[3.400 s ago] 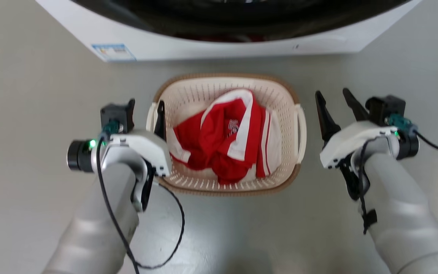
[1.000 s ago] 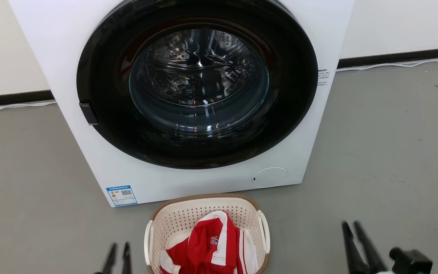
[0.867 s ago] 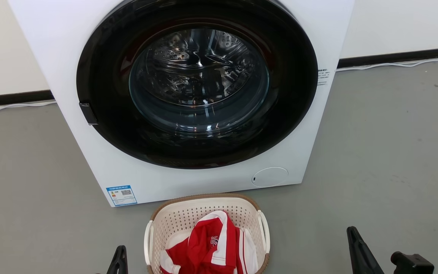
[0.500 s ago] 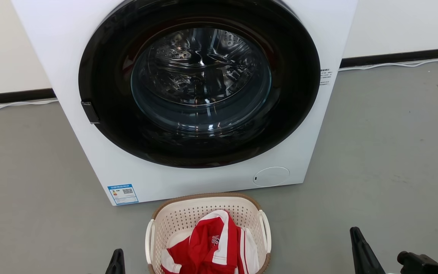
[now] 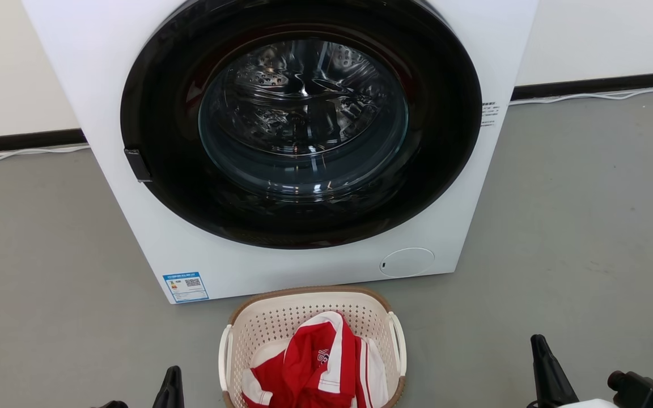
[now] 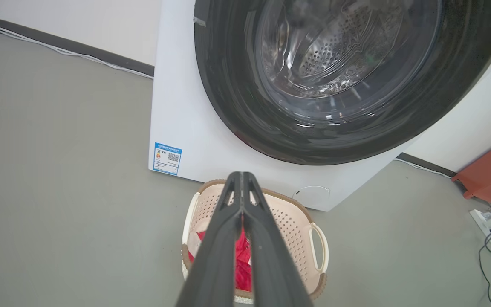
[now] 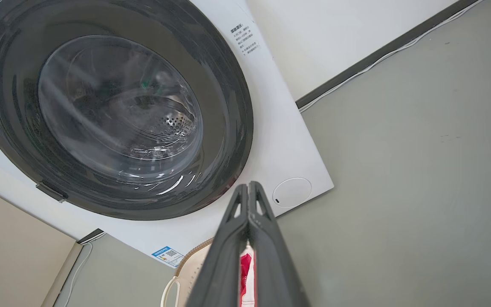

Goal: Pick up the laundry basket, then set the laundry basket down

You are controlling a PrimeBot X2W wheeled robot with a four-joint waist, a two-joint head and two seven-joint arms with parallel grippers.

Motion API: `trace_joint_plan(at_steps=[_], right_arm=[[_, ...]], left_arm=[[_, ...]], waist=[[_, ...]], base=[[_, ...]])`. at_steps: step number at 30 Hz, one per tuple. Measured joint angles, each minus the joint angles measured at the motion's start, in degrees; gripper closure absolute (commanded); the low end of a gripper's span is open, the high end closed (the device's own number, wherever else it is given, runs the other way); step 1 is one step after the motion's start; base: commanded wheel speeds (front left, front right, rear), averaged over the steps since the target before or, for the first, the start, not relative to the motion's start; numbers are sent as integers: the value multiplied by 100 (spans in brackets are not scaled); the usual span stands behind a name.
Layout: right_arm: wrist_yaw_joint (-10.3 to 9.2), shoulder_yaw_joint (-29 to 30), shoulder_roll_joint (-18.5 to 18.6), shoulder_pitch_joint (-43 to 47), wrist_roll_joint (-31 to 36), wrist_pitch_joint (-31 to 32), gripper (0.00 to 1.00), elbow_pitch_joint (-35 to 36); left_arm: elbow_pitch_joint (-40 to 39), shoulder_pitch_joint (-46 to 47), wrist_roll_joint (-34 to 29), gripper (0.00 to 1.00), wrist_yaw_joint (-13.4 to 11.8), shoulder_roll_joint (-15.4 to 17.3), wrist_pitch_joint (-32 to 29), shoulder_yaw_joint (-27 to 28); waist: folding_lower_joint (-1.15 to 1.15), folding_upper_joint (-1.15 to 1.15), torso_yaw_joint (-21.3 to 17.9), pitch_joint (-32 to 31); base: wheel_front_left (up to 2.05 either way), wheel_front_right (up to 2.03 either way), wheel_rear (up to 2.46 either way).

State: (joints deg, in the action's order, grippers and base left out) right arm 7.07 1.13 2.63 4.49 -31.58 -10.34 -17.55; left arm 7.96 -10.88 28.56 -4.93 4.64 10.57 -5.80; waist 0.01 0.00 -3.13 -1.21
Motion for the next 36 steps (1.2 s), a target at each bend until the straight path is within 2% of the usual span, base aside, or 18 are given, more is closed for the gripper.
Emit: trace_joint_plan(at_steps=[36], right_arm=[[0,207,10,-253,-2226,571,100,54]], left_arm=[[268,454,2392,100,450,4,-542,274]], waist=[[0,0,116,52]], base=[[0,0,0]])
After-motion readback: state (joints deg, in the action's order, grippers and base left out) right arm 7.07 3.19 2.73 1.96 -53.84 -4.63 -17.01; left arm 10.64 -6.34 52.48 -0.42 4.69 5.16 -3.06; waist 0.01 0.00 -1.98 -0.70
